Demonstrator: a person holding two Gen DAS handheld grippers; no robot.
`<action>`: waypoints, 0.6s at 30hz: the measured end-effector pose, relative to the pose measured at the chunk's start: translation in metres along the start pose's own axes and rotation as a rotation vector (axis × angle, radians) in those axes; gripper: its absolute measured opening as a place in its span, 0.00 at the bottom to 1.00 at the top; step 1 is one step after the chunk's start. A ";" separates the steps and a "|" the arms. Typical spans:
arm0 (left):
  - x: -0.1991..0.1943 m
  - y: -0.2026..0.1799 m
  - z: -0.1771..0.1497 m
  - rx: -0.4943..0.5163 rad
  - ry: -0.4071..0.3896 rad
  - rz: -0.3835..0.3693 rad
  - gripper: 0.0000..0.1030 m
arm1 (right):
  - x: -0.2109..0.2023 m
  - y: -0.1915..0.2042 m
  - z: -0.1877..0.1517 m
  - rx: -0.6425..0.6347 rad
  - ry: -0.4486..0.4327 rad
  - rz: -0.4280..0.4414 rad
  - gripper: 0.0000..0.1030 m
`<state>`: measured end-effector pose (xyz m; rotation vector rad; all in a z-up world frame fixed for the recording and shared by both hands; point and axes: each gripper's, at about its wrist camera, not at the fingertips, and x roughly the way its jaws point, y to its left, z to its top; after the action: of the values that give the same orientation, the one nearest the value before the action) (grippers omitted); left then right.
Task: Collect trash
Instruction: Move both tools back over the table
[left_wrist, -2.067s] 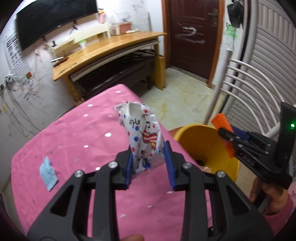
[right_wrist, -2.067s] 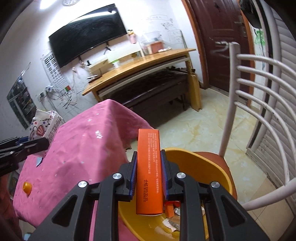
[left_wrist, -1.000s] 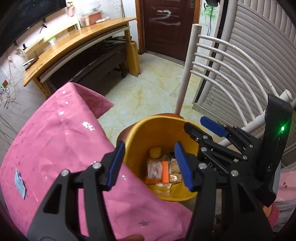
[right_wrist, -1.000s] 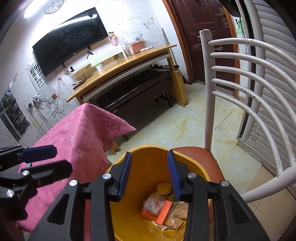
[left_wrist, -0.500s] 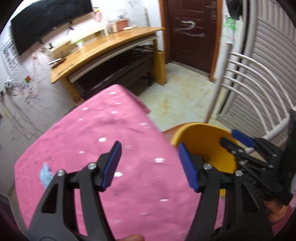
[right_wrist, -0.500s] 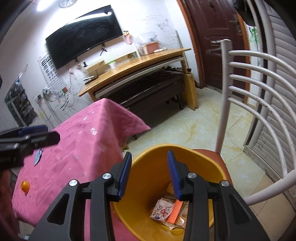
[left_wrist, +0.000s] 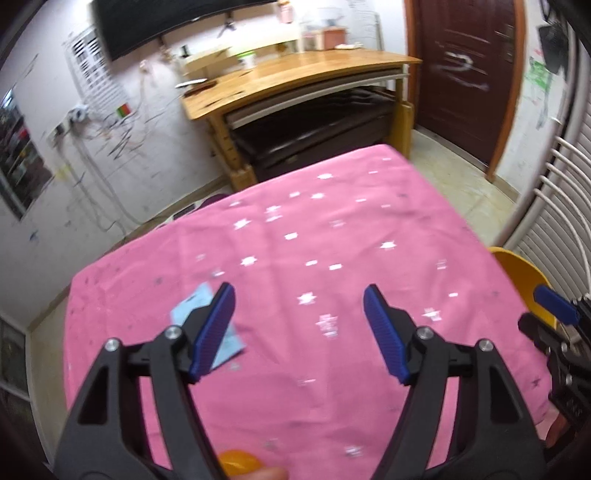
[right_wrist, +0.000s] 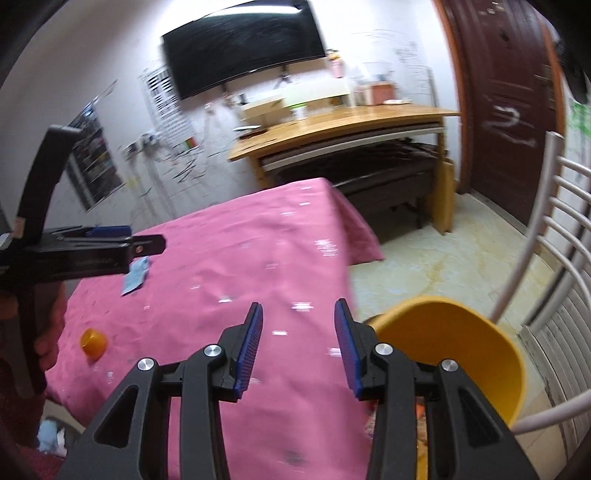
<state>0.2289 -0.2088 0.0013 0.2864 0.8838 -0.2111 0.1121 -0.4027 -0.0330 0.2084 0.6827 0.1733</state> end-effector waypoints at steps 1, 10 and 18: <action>0.001 0.008 -0.002 -0.017 0.004 0.004 0.74 | 0.003 0.008 0.001 -0.014 0.007 0.006 0.39; 0.025 0.078 -0.013 -0.208 0.096 0.013 0.84 | 0.024 0.078 0.002 -0.133 0.054 0.114 0.55; 0.047 0.097 -0.024 -0.312 0.170 -0.033 0.84 | 0.038 0.129 -0.007 -0.232 0.109 0.196 0.66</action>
<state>0.2694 -0.1130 -0.0344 -0.0017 1.0752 -0.0776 0.1247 -0.2686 -0.0292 0.0425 0.7441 0.4521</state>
